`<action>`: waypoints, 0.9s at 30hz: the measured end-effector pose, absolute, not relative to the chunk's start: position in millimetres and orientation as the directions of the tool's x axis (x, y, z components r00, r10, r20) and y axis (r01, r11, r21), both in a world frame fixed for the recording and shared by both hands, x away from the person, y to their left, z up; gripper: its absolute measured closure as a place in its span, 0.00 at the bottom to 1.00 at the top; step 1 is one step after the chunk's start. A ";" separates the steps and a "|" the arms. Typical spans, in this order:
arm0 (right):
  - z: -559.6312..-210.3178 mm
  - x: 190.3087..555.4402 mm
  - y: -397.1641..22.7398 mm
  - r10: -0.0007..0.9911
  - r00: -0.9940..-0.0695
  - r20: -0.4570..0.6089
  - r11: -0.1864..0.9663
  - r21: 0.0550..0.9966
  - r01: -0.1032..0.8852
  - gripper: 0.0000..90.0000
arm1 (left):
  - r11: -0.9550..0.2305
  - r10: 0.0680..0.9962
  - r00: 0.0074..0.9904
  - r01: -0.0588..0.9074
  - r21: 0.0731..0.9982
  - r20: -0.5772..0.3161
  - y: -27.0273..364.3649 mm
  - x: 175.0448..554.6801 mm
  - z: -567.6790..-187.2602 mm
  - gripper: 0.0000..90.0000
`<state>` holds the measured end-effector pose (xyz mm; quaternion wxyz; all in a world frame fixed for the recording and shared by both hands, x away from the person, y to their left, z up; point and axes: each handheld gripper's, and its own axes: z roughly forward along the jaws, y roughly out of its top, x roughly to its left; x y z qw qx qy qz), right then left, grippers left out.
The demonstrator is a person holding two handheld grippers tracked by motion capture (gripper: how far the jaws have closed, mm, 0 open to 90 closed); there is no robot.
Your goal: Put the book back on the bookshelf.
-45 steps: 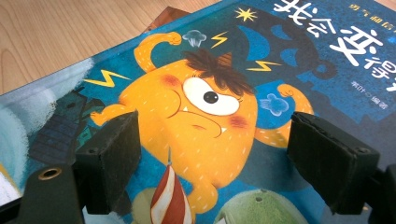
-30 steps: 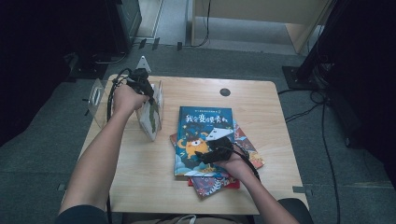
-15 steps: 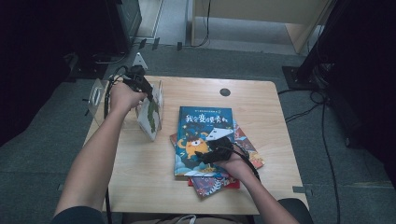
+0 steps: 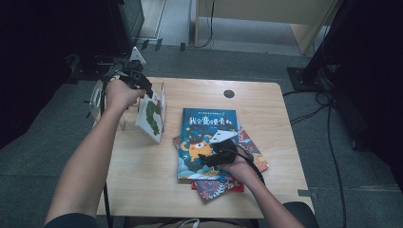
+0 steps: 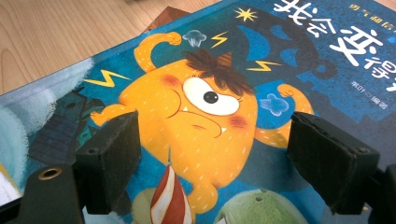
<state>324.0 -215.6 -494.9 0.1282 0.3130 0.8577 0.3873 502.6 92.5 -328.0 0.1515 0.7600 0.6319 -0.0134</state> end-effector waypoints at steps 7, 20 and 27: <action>-494.9 324.0 -215.6 0.636 -0.771 0.023 0.504 0.745 0.437 0.19 | -0.189 0.938 0.253 0.946 0.262 -0.238 92.0 489.6 -318.4 0.64; -494.8 324.2 -215.8 0.637 -0.770 0.023 0.503 0.745 0.438 0.20 | -0.243 0.906 0.336 0.910 0.335 -0.257 93.2 454.7 -317.4 0.58; -494.5 327.1 -217.1 0.646 -0.763 0.023 0.491 0.752 0.439 0.26 | -0.276 0.889 0.386 0.880 0.386 -0.245 89.3 435.1 -320.3 0.54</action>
